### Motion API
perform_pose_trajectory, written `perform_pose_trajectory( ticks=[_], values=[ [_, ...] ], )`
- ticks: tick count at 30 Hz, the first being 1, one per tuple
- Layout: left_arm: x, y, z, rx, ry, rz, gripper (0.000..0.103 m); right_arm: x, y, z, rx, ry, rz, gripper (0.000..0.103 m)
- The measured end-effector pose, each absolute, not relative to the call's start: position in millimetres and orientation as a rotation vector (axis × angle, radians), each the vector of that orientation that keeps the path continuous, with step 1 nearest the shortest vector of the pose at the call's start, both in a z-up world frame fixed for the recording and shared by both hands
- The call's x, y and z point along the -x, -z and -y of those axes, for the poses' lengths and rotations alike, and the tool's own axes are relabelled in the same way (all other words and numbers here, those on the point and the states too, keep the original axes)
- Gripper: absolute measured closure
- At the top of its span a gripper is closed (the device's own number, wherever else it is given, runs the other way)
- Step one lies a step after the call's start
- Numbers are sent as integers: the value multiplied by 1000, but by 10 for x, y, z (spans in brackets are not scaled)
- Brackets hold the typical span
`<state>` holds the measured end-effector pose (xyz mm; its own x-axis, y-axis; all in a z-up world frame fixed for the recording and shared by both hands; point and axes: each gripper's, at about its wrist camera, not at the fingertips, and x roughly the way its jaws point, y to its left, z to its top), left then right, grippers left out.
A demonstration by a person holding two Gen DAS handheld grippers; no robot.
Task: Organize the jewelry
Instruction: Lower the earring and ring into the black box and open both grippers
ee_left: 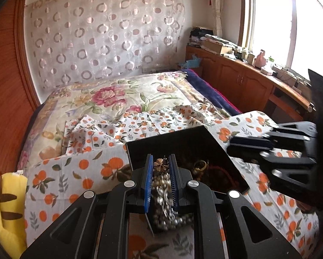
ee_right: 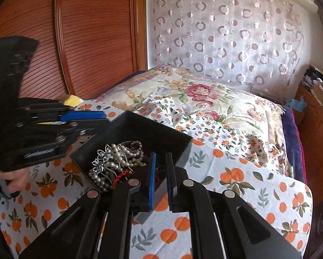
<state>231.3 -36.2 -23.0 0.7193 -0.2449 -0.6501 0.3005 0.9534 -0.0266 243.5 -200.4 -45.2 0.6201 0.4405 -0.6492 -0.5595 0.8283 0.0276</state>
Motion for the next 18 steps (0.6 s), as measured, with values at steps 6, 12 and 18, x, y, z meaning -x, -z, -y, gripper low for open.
perform_pose_trajectory(
  ticks=[6, 12, 18],
  values=[
    [-2474, 252, 406, -81, 289, -712, 89, -2335, 428, 2073, 176, -563, -692, 92],
    [-2441, 192, 380, -69, 280, -698, 77, -2213, 400, 2116, 161, -554, -682, 92],
    [-2252, 128, 354, -71, 264, -679, 58, -2064, 332, 2142, 152, -543, -664, 91]
  ],
)
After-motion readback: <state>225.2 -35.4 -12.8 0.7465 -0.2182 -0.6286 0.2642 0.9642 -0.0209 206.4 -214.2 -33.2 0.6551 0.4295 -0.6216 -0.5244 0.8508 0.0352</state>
